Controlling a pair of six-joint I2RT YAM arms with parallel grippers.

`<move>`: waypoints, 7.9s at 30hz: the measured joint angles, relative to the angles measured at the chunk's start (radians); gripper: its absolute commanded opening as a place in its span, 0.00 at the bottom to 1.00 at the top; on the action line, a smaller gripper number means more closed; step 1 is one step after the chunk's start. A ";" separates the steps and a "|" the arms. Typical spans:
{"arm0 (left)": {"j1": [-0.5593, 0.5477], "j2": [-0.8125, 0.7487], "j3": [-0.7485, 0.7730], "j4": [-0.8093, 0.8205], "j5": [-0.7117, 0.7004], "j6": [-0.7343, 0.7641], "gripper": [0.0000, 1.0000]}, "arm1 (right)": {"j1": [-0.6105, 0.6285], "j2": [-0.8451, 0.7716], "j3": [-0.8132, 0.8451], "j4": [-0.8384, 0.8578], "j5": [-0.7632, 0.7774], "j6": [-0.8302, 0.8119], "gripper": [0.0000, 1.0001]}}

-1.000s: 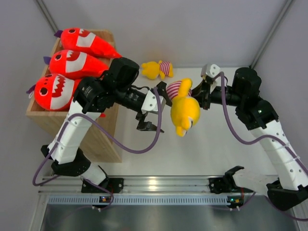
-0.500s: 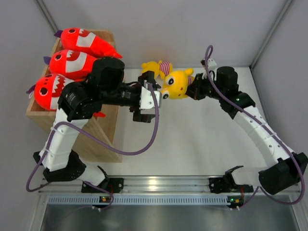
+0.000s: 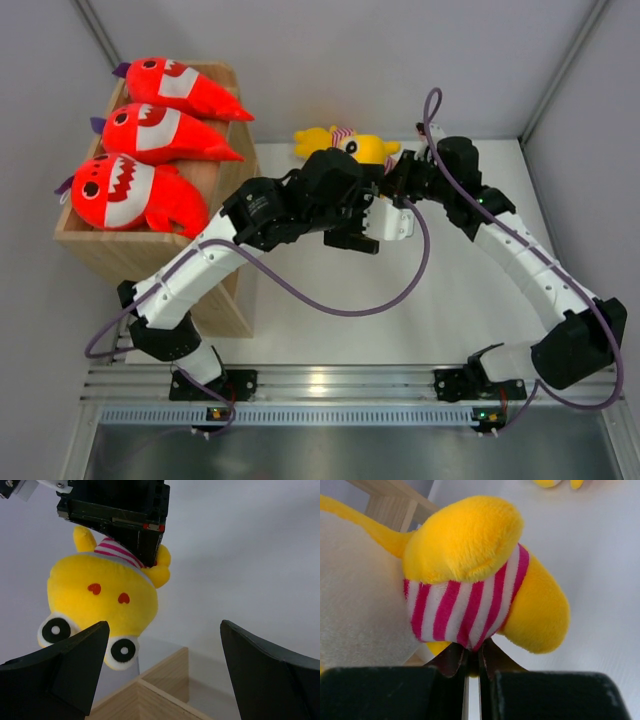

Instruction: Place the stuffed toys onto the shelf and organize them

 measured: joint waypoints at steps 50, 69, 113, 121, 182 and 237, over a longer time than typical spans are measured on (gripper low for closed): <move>-0.006 0.011 -0.180 0.285 -0.323 -0.146 0.00 | -0.129 -0.199 -0.158 0.159 -0.250 0.104 0.63; -0.006 0.011 -0.179 0.278 -0.293 -0.176 0.02 | -0.122 -0.161 -0.201 0.308 -0.250 0.179 0.00; -0.078 -0.224 0.182 0.285 -0.433 -0.116 0.98 | 0.423 0.734 0.671 0.214 0.095 0.403 0.00; -0.078 -0.230 0.171 0.285 -0.437 -0.115 0.98 | 0.425 0.787 0.723 0.254 0.091 0.493 0.28; 0.001 -0.206 0.119 0.277 -0.537 -0.090 0.98 | -0.158 1.402 1.142 0.476 0.024 0.541 0.82; 0.341 -0.309 0.203 0.112 -0.148 -0.191 0.98 | 0.307 -0.045 -0.613 1.622 -0.351 -0.792 0.00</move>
